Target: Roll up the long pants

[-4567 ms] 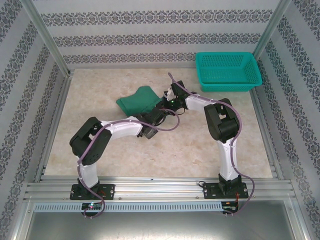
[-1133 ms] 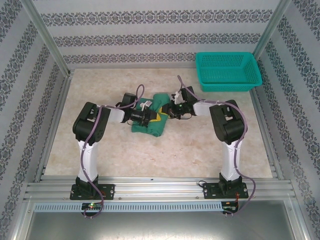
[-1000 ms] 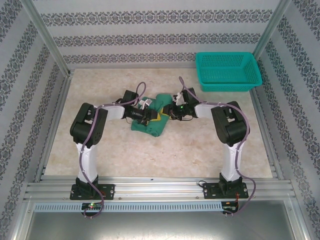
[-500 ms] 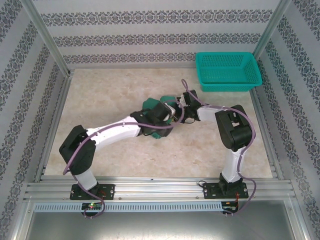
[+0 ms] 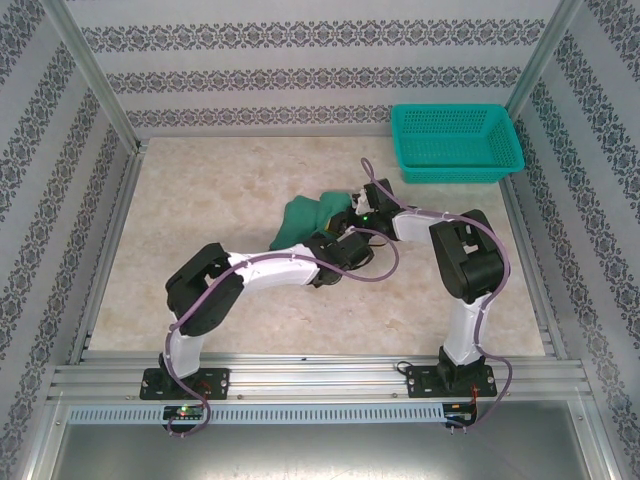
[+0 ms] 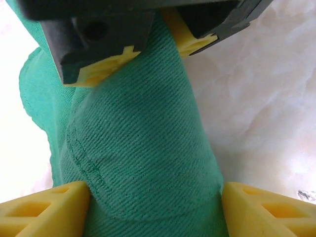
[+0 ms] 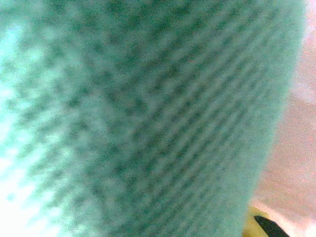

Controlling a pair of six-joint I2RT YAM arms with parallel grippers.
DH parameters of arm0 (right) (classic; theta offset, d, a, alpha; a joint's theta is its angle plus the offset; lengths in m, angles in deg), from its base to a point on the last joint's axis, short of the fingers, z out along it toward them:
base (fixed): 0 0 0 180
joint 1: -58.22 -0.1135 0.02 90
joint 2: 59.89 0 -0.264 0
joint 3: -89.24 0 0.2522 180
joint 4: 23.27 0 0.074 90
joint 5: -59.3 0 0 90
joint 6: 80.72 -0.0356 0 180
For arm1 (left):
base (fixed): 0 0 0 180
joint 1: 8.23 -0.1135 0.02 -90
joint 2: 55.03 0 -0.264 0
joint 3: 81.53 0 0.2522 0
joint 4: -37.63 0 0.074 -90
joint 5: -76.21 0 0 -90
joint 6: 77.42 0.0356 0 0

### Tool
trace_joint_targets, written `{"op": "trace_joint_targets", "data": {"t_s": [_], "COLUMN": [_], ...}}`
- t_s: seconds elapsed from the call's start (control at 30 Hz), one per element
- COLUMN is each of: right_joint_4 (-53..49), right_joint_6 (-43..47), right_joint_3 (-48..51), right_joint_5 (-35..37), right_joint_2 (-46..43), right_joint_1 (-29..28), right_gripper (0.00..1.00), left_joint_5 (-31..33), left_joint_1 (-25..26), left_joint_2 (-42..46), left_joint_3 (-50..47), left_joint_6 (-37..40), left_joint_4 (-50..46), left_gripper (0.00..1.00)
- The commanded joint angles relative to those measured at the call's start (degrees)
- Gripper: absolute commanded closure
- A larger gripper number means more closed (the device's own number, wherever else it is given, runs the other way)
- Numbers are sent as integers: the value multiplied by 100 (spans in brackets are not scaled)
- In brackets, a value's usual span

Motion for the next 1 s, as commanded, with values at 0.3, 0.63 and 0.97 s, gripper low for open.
{"op": "trace_joint_targets", "data": {"t_s": [0.3, 0.63, 0.97], "right_joint_4": [-31, -185, -464], "right_joint_6": [-403, -337, -166], "right_joint_3": [584, 803, 161], "right_joint_5": [-149, -144, -139], "right_joint_2": [-642, -1063, -827], "right_joint_1": [-147, -99, 95], "right_gripper": [100, 100, 100], "left_joint_5": [308, -466, -1287], "left_joint_1": [-440, -570, -579], "left_joint_2": [-1232, -1383, -869], "left_joint_3": [553, 373, 436], "left_joint_6": [-557, -337, -290], "left_joint_4": [-1236, -936, -1272], "left_gripper": [41, 100, 100]}}
